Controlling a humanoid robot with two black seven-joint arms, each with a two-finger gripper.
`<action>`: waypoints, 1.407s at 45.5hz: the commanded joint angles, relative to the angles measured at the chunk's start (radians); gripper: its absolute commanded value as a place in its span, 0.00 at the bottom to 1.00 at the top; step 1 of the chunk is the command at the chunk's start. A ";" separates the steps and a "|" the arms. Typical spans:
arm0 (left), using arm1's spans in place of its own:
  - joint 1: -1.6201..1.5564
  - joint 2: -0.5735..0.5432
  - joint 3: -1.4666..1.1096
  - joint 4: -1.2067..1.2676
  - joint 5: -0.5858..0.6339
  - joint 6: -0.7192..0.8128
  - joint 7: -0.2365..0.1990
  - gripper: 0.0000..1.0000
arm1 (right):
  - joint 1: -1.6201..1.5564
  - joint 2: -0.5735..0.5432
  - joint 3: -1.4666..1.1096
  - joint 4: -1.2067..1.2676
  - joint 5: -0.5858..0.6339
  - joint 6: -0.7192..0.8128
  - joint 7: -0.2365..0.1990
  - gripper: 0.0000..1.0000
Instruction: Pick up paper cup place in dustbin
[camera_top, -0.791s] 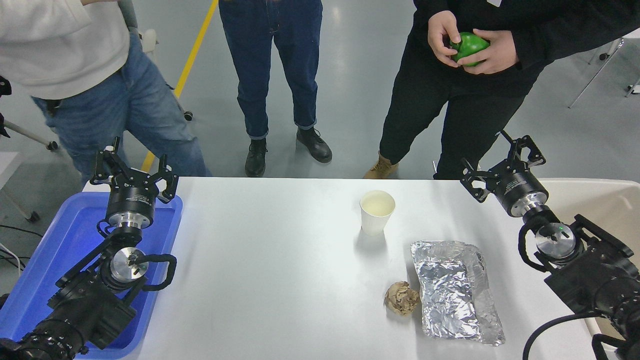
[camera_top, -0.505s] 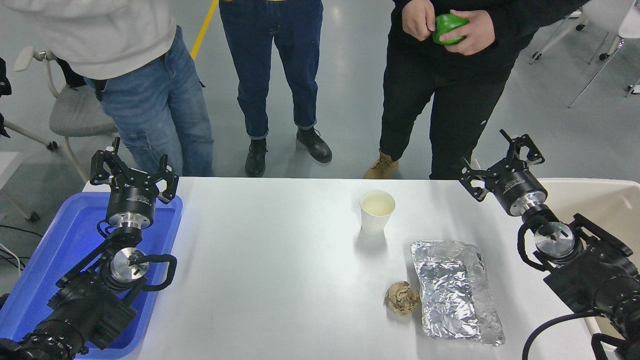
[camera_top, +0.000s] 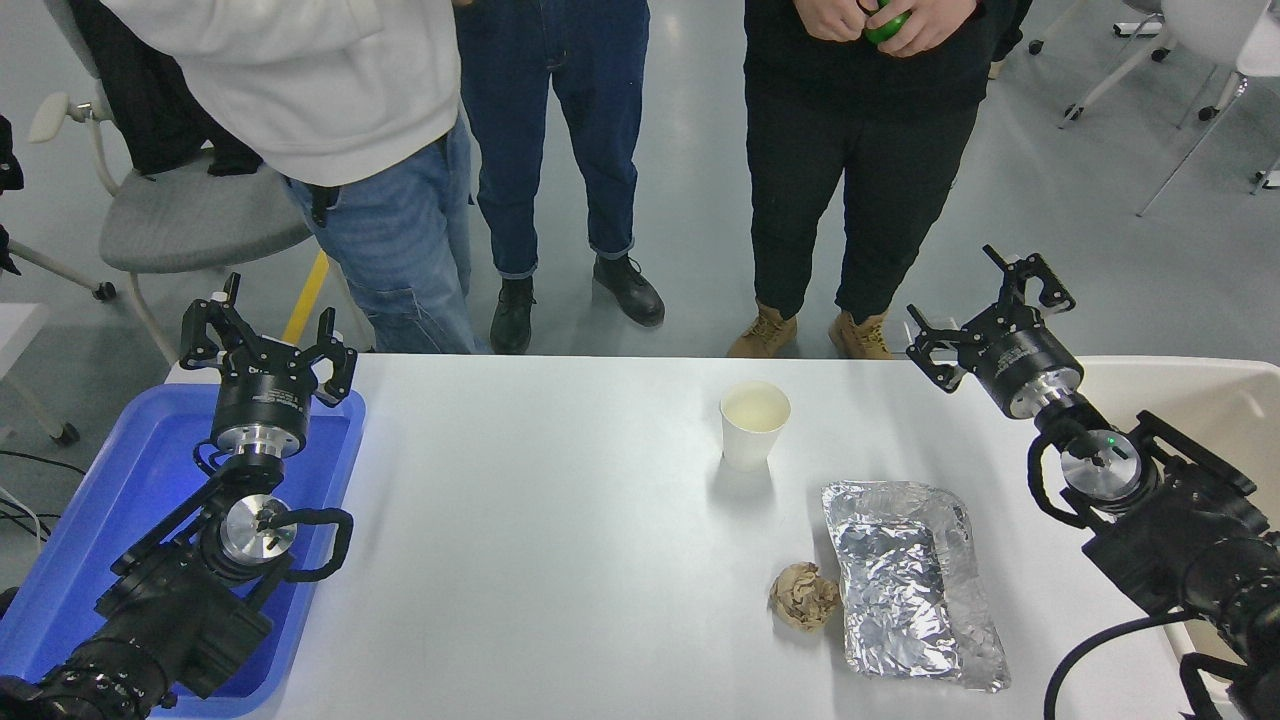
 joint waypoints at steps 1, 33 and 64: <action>0.000 0.000 0.000 0.000 0.000 0.000 0.000 0.99 | 0.085 -0.245 -0.181 0.135 -0.110 0.000 -0.003 1.00; 0.000 0.000 0.002 0.000 0.002 0.000 0.000 0.99 | 1.048 -0.568 -1.367 0.884 -0.570 0.007 -0.005 1.00; 0.002 0.000 0.002 0.000 0.002 0.000 0.000 0.99 | 1.682 -0.031 -1.866 1.273 -0.376 0.264 0.009 1.00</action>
